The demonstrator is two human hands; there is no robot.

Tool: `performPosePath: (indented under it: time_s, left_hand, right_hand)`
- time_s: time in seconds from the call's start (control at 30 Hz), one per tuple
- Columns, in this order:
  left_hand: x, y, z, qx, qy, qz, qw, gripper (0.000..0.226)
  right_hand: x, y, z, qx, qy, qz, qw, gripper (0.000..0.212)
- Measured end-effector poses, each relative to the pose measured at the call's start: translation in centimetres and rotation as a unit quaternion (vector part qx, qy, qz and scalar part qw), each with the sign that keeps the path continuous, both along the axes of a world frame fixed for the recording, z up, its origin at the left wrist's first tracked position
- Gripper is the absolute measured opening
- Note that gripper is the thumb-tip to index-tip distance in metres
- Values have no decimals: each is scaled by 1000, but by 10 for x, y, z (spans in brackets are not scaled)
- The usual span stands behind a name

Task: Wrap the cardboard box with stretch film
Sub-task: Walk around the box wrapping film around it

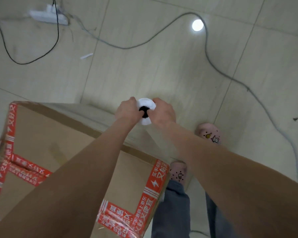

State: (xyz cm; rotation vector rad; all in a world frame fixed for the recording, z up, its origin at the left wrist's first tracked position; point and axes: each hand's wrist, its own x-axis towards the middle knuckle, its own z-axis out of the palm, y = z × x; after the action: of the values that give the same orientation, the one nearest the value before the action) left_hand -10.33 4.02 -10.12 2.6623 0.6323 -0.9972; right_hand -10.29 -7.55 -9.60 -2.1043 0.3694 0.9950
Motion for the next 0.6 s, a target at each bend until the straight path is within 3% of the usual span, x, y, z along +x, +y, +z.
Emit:
performPosePath:
  time_s: [0.1,0.27,0.43,0.6]
  left_hand:
    - [11,-4,3,12,-9,-70,997,29]
    - [22,-12,0,2,-18,-71,997,46]
    - [32,-25,-3,21,-22,-125,992,40]
    - [35,-20,-2,23,-29,-22,999,25]
  right_hand:
    - [14,2,-1,17,14,2,1000,41]
    - [20,-4,-7,24,90,-13,996,54]
    - [33,-5,-15,21,129,-24,991,47]
    - [44,-4,-14,14,85,55,995,35]
